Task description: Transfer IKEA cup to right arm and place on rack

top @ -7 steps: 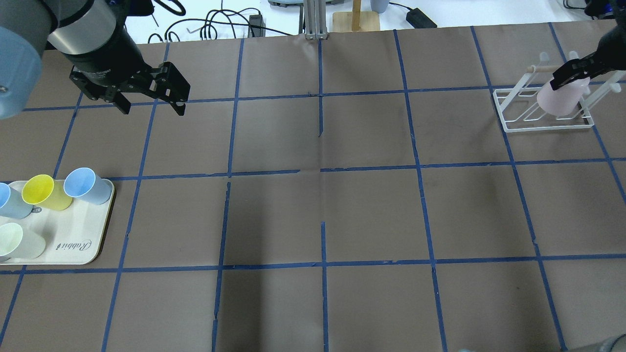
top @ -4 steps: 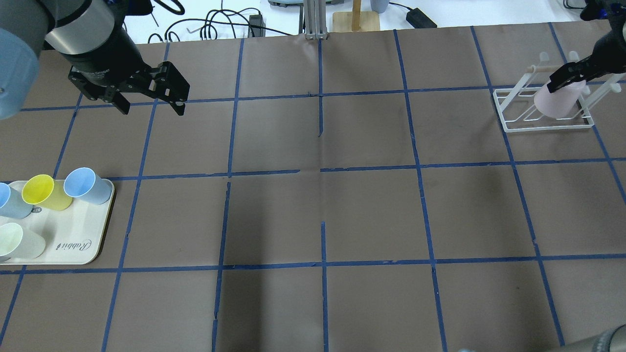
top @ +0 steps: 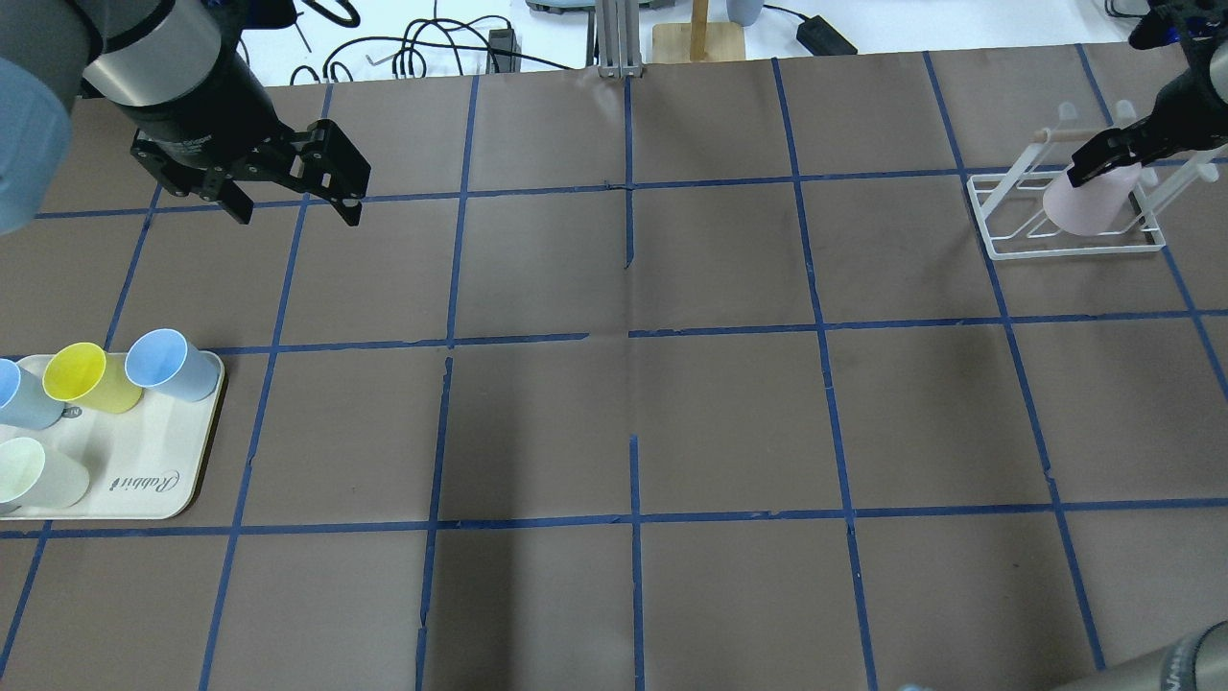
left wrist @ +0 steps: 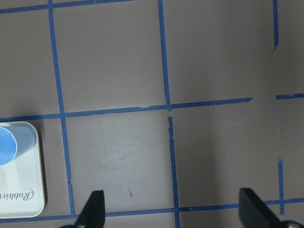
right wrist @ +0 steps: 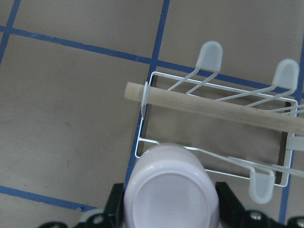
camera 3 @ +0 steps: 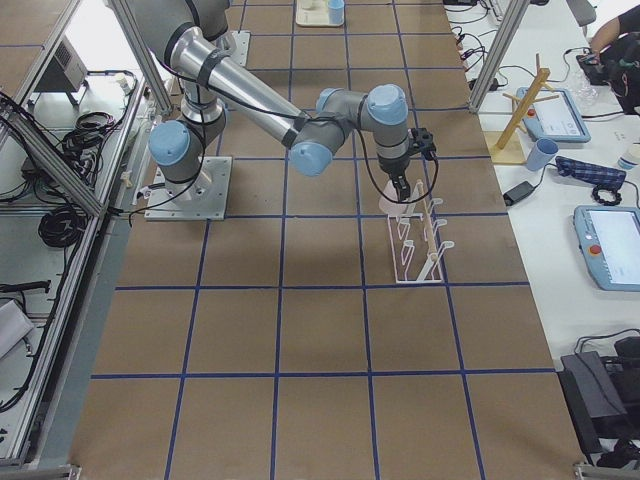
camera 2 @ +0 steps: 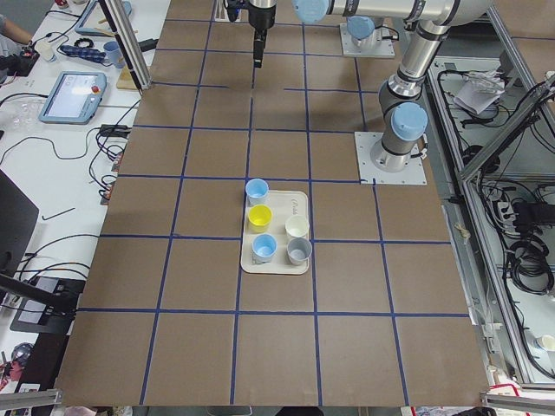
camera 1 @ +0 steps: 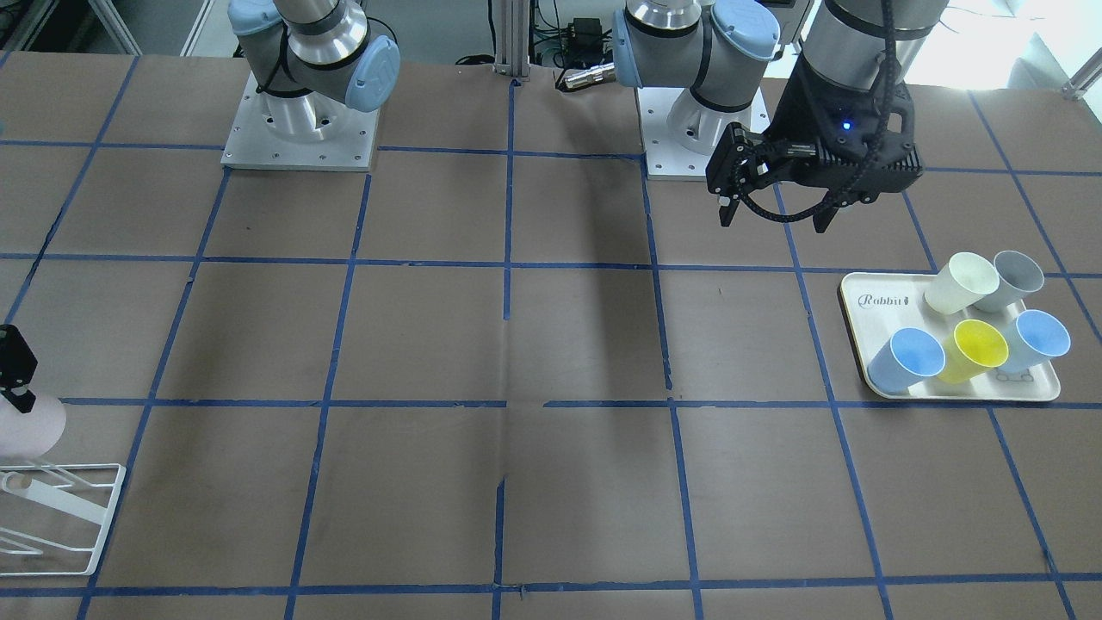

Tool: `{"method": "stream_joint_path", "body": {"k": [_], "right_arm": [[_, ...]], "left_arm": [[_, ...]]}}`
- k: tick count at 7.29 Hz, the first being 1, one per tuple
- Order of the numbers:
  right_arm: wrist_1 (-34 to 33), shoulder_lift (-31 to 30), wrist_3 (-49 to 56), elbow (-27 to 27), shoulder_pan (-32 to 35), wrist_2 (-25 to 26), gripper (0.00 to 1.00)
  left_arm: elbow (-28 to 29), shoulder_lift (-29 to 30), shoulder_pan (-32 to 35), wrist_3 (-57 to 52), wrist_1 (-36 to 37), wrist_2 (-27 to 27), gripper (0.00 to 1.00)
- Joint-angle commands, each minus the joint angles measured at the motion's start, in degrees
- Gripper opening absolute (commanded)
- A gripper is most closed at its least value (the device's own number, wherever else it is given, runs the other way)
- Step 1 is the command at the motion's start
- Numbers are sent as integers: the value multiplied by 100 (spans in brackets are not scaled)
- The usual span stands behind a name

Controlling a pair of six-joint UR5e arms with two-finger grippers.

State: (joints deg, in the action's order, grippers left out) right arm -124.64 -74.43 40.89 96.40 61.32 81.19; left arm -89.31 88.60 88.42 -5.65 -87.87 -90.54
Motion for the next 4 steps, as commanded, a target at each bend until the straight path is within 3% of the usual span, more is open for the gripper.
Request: {"method": "stream_joint_path", "body": {"k": [1,4], "right_arm": [[2,95,-28,10,-58,3,56],[2,210,-20,2,-68,11,80]], "left_arm": [[-7,0,9,12,-2,-7,100],[-7,0,9,-6,7,-34,100]]}}
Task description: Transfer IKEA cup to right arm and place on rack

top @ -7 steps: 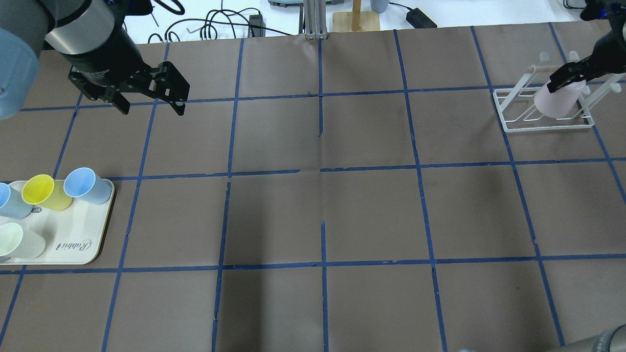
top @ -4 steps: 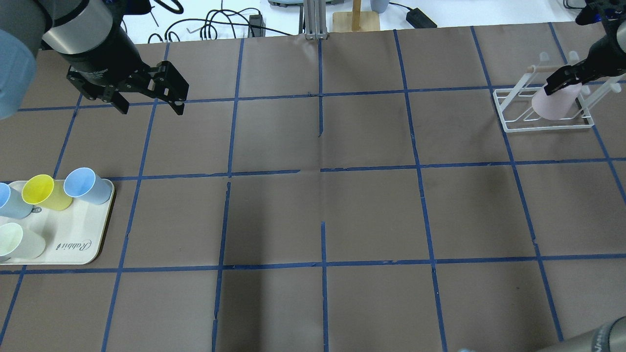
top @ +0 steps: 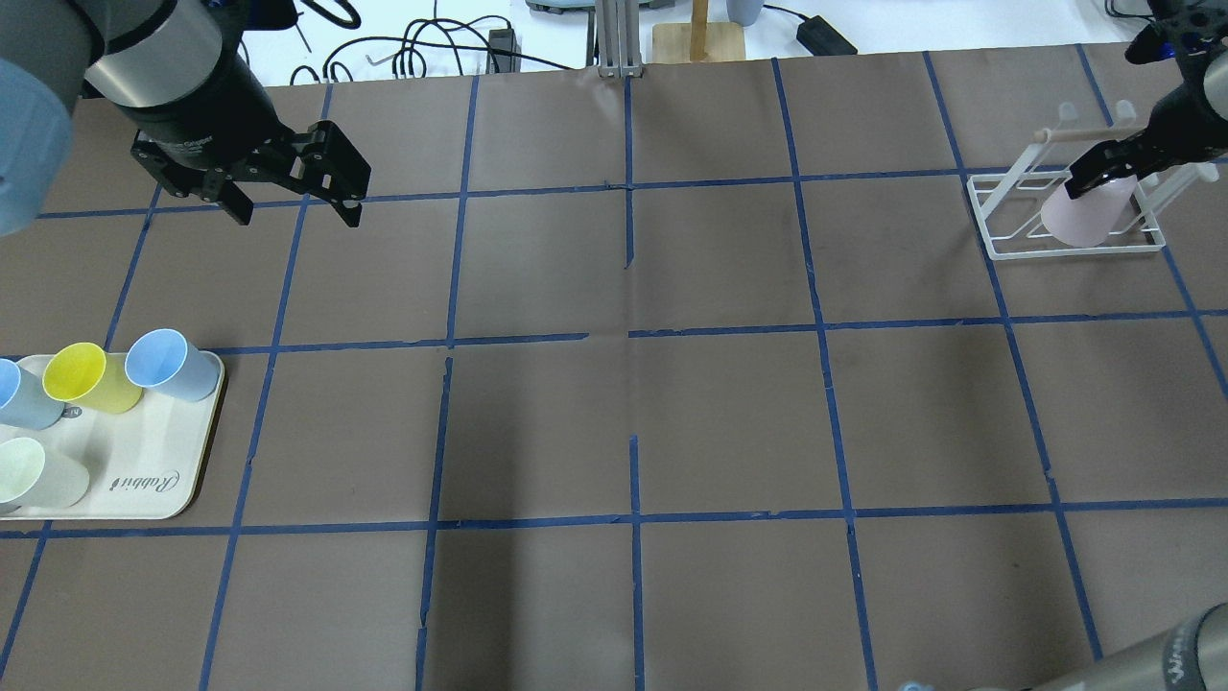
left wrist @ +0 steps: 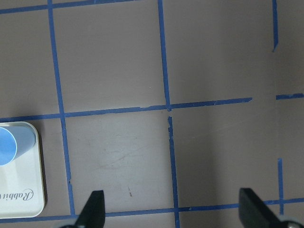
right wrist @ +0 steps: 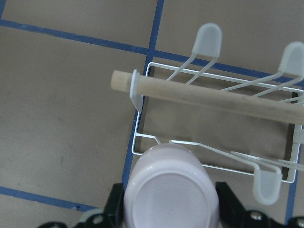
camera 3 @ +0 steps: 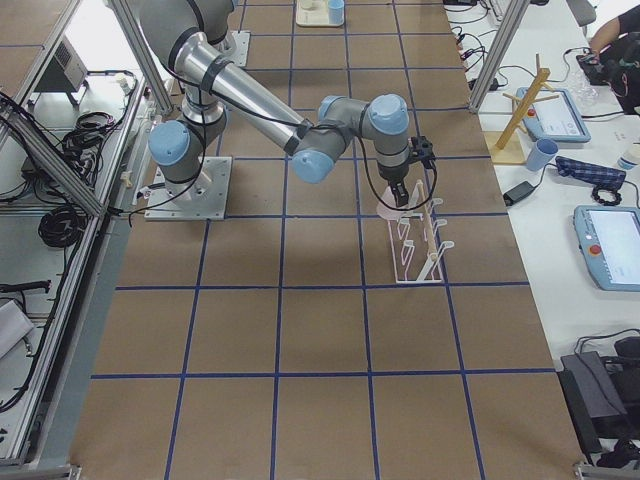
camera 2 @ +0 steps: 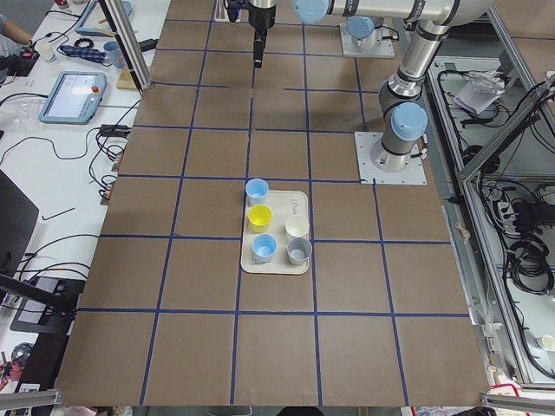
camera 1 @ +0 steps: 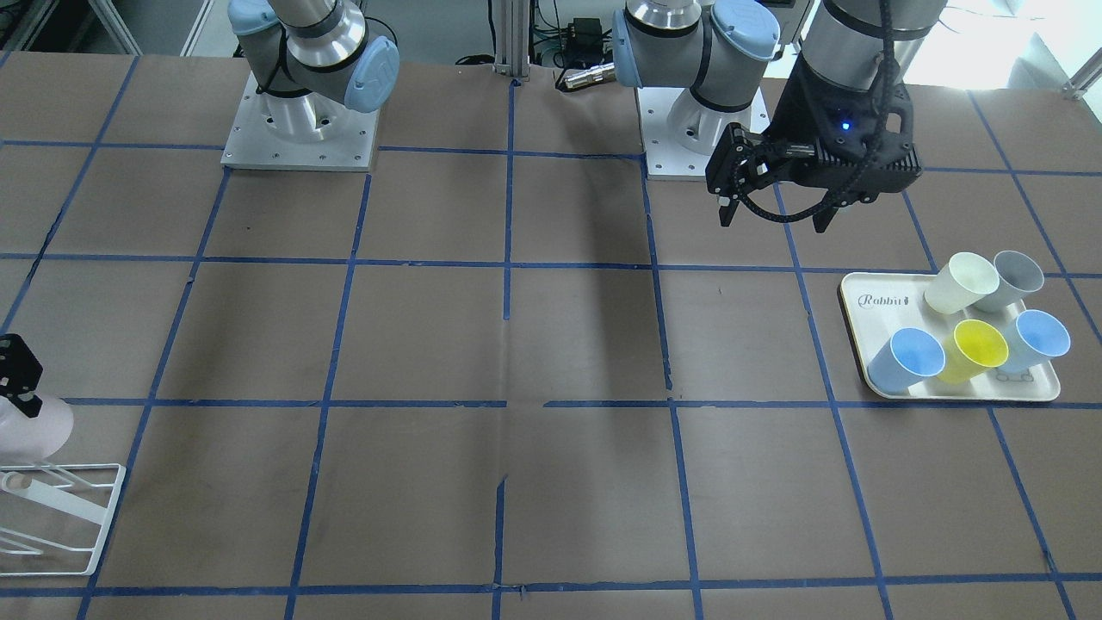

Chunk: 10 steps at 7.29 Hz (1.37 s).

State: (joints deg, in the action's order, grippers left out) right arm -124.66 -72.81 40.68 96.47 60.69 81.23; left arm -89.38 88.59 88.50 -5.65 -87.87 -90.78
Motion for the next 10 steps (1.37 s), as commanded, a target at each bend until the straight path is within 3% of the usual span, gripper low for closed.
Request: {"method": "stream_joint_path", "body": {"k": [1,2,5,8,10], "right_arm": [[11,57,-16,-5,-5,24,87],[20,57,-34,-5,-5,33,95],[395,-275,-130,-23,4,103,100],[2098,-1407,-1040,-5,144,103,100],[3092,-2023,-2233,-5,704,112,100]], "left_arm": [[0,0,1,-6,-2,-10,100],[0,0,1,11,-2,-1,100],[0,-18,1,11,-2,-1,100],[0,-9,1,11,7,8,100],[0,-18,-8,11,7,8,100]]}}
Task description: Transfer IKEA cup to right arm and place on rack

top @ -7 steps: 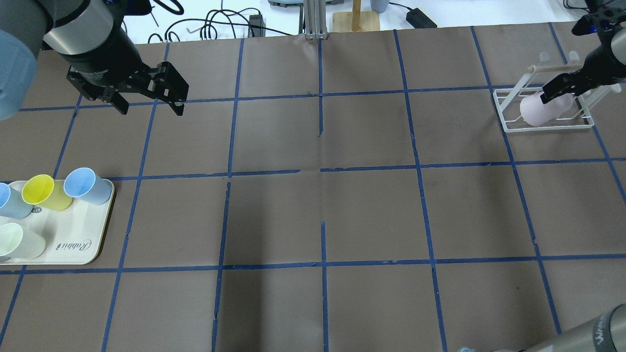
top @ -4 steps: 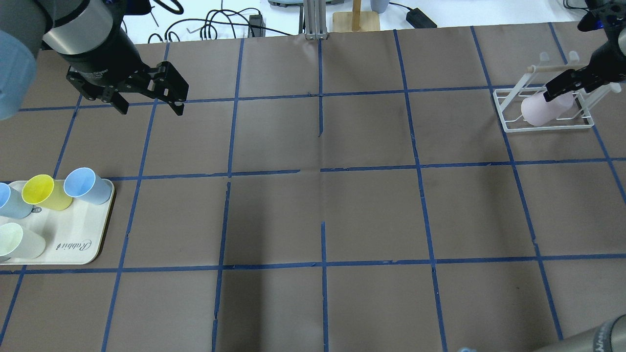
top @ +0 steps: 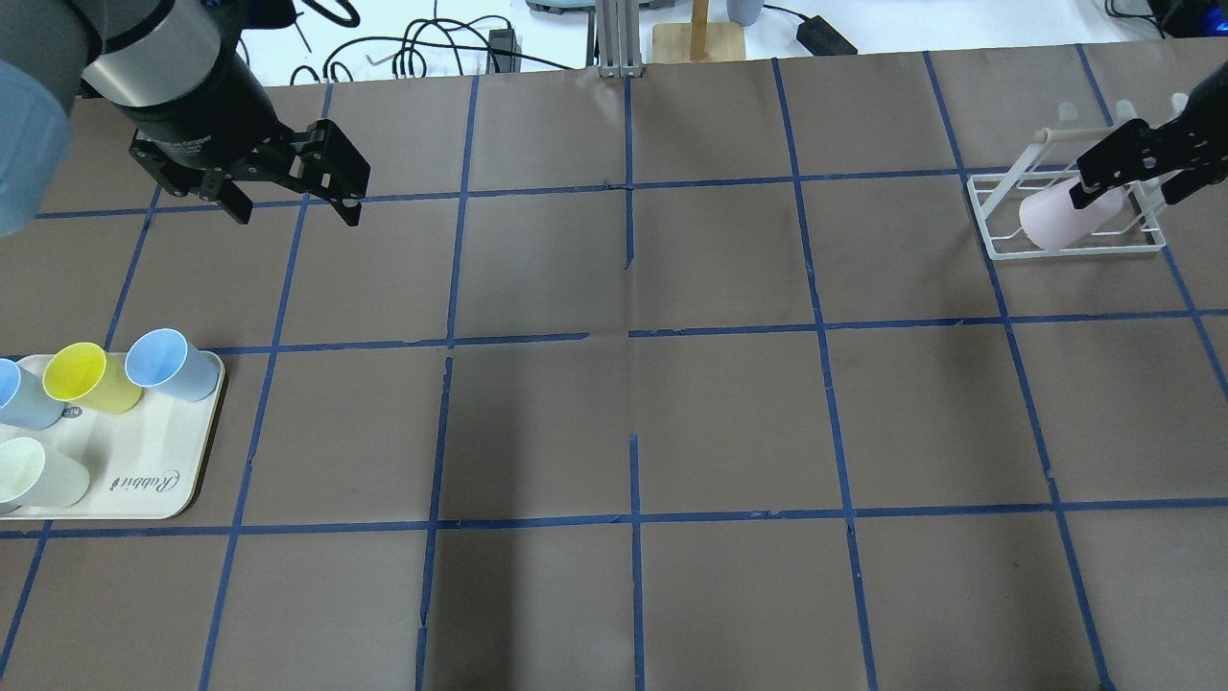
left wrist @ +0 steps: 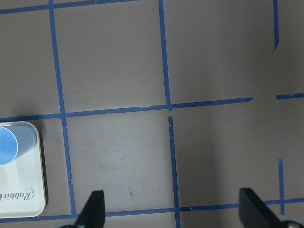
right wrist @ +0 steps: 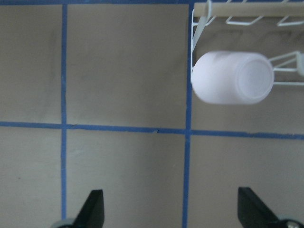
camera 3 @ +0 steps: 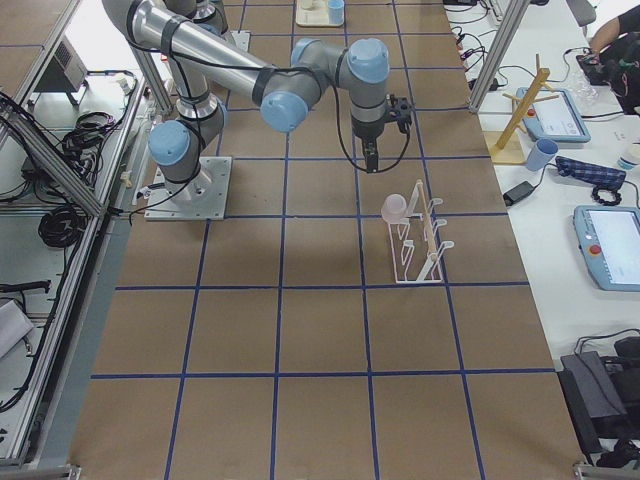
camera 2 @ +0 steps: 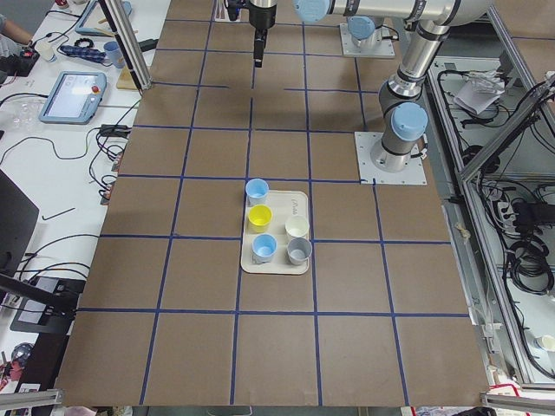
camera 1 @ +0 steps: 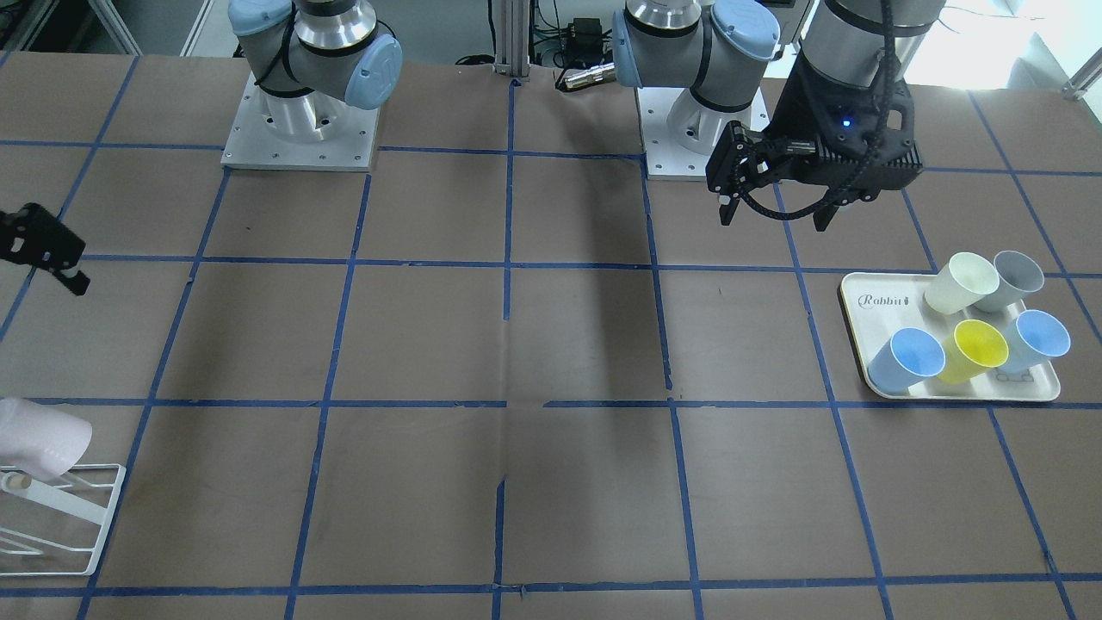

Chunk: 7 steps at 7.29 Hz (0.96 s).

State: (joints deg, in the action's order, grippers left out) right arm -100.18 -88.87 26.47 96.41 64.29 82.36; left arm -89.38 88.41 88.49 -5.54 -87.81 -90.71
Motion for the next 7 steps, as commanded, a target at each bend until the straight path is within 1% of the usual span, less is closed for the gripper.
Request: {"method": "stream_joint_path", "body": {"k": [1,2,3,4,5,7], "right_arm": [[797,-551,-1532,9,791,17,100],[868,-613,-2157,18,1257,130,100],[877,-683,-2294,36,1731,496,100],[999,-815,-2765,79,2119,639,100],[1313,-920,-3153,54,2392,597,100],[1746,-1210,-3157,106,2483,623,100]], "left_arm": [[-9,-8,1,0,1,0,100],[0,-8,1,0,1,0,100],[0,-8,-7,0,10,0,100],[0,-8,-8,0,1,0,100],[0,-8,-8,0,18,-9,100],[0,1,1,-18,53,-70,100]]}}
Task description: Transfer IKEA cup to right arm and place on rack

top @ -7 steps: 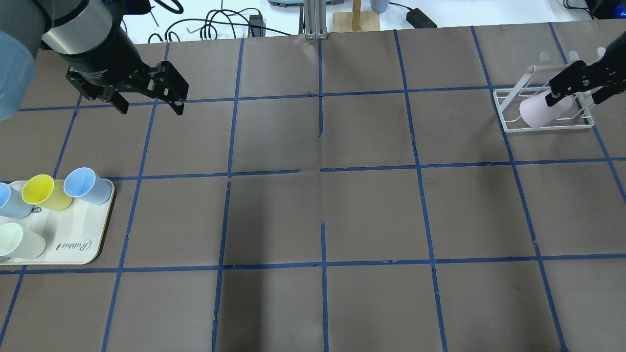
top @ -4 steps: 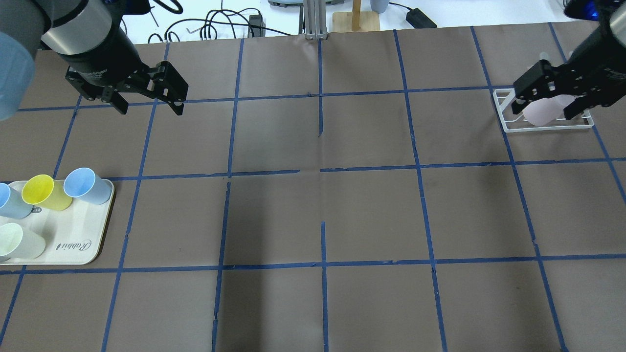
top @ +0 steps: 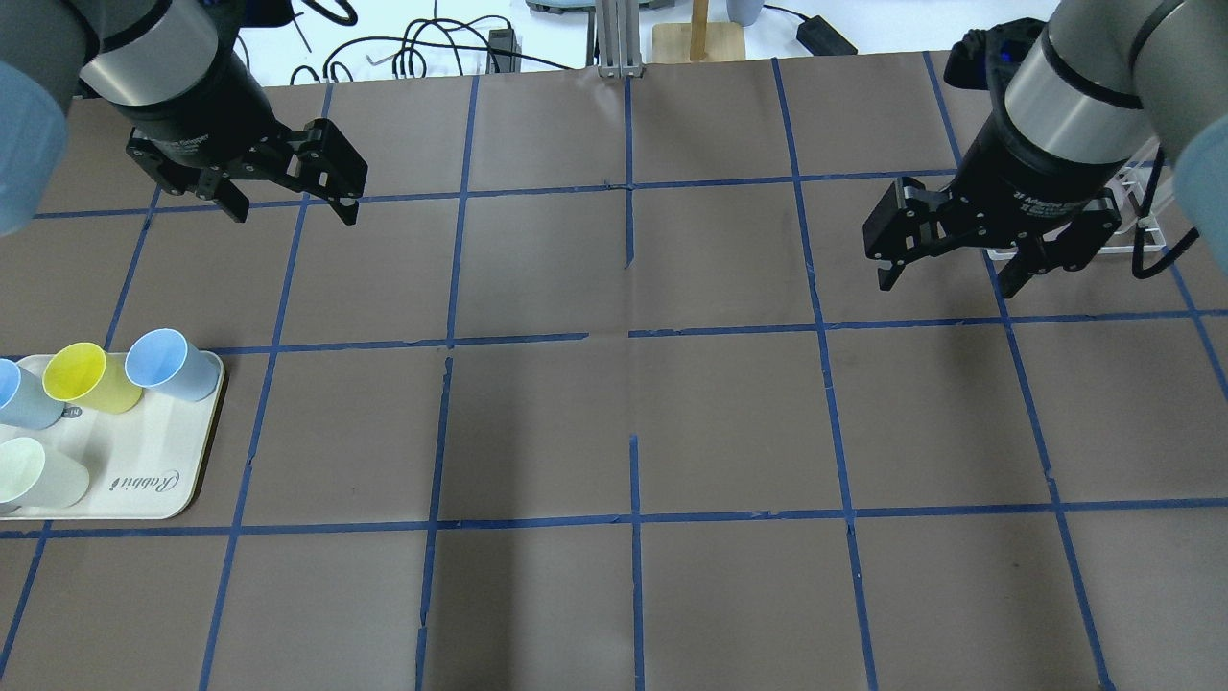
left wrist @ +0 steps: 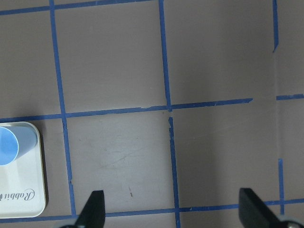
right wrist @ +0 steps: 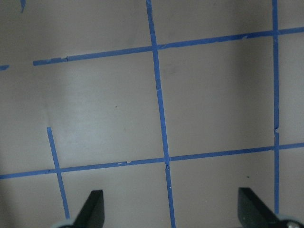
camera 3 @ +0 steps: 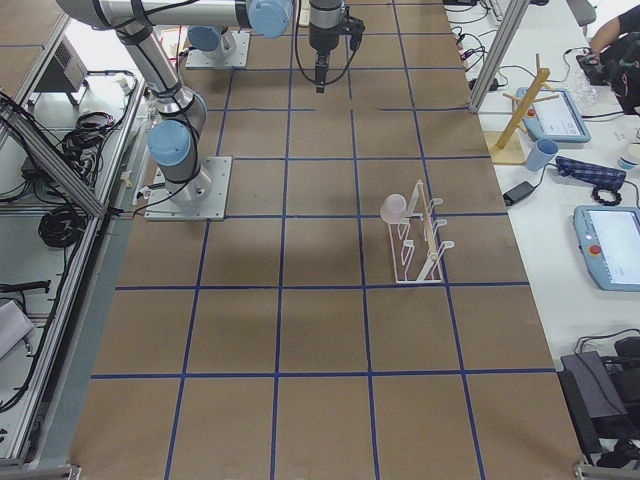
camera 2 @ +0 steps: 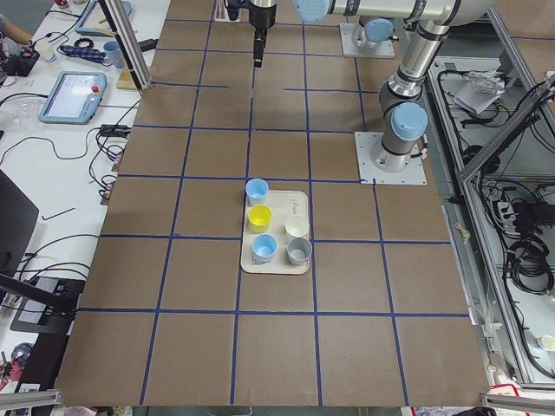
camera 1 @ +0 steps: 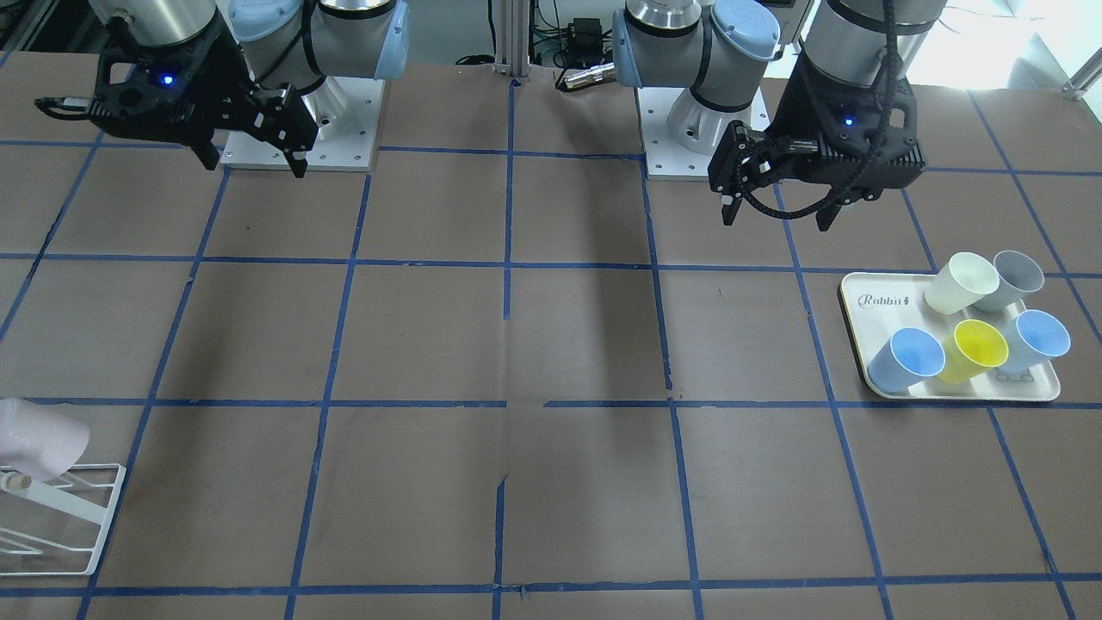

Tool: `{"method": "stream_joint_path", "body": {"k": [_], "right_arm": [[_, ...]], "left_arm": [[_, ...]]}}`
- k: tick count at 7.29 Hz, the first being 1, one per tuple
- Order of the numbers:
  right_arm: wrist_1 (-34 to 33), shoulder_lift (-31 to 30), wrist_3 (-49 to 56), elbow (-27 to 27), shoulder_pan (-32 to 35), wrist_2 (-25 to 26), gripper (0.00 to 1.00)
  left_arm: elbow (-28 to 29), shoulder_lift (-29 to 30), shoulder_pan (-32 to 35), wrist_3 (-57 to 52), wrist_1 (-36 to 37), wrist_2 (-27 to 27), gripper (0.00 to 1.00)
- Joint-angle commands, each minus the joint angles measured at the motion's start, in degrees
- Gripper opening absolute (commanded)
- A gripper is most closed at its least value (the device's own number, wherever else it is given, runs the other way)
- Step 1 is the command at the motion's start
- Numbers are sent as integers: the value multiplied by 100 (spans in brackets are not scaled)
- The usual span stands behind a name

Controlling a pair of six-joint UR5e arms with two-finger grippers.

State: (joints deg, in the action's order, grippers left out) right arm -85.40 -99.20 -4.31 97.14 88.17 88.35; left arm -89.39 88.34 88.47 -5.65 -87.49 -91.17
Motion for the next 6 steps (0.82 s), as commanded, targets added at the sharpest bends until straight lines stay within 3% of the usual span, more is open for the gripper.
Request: {"method": "stream_joint_path", "body": {"k": [1,6], "right_arm": [[374,-205,-79,-54,95,-11,100],[288,-152,-70,33,95,-29,100]], "left_arm": [[9,-1,4,-7,22,-23,100],[0,8,4,-7,31,-6,100]]}}
